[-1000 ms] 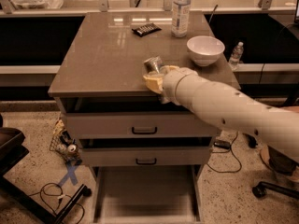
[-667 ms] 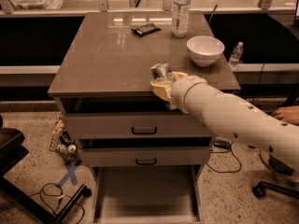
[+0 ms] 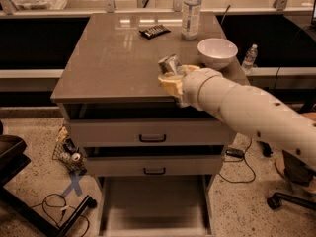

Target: Place redbull can into bottom drawer

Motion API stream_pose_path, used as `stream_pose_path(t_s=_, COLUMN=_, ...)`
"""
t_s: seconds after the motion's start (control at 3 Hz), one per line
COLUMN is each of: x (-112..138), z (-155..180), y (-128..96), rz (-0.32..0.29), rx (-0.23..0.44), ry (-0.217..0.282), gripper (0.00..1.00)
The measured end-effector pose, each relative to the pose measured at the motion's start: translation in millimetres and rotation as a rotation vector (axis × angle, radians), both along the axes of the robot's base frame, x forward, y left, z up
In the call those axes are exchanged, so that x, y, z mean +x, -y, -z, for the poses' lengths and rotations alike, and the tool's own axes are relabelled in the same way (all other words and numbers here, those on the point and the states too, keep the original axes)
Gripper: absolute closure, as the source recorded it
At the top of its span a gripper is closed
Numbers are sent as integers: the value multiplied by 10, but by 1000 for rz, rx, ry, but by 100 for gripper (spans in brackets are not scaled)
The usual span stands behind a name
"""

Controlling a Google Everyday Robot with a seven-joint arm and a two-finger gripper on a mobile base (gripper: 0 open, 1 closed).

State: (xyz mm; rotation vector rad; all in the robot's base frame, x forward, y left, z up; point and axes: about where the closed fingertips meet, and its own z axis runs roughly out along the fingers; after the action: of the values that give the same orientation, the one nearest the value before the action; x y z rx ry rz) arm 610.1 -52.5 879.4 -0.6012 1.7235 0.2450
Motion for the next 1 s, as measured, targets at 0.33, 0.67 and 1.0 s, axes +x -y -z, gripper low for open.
stream_pose_path(t_s=0.33, x=-39, z=-124, y=162, rz=-59, rx=-21, ry=44, gripper=100)
stream_pose_path(t_s=0.67, x=-282, z=163, y=272, rz=-165, rx=11, ry=37, gripper=100)
stream_pose_path(t_s=1.0, x=-746, z=139, y=428, rz=-251, rx=69, ry=43, gripper=100)
